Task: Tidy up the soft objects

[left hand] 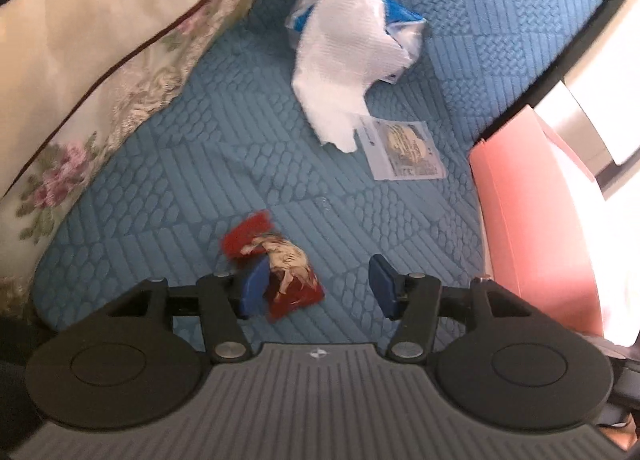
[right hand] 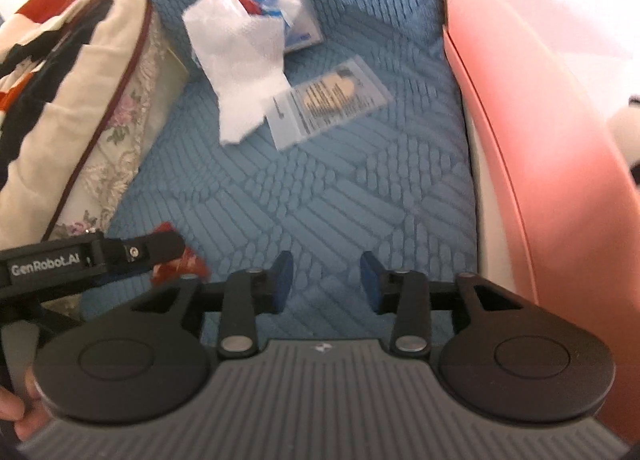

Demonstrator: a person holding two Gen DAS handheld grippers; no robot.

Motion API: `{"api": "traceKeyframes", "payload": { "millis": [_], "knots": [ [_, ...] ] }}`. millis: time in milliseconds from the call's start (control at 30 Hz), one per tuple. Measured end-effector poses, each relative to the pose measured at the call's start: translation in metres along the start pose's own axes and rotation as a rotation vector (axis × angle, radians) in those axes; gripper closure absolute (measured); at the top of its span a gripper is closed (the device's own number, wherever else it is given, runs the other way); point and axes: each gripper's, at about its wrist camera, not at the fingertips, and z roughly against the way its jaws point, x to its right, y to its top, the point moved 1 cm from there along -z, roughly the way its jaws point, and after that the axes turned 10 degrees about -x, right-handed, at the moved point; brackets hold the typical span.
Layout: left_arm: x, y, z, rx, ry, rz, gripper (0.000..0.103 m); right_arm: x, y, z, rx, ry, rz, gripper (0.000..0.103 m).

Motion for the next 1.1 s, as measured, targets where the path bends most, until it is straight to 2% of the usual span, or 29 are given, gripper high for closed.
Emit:
{"api": "traceKeyframes", "payload": {
  "millis": [133, 367, 833, 1000, 1100],
  "knots": [
    [-0.004, 0.002, 0.001, 0.005, 0.019, 0.039, 0.036, -0.008, 0.014, 0.000, 0.068, -0.018, 0.067, 0.057],
    [-0.012, 0.005, -0.003, 0.007, 0.049, 0.087, 0.035, -0.006, 0.057, -0.018, 0.135, -0.040, 0.107, 0.046],
    [-0.008, 0.005, -0.014, 0.008, 0.064, 0.075, 0.037, -0.018, 0.113, -0.075, 0.135, -0.122, 0.223, 0.045],
    [-0.006, 0.007, -0.016, 0.017, 0.080, 0.070, 0.046, -0.016, 0.122, -0.094, 0.114, -0.153, 0.239, 0.045],
    [-0.008, 0.007, -0.018, 0.010, 0.078, 0.077, 0.055, -0.015, 0.122, -0.101, 0.102, -0.130, 0.247, 0.029]
  ]
}}
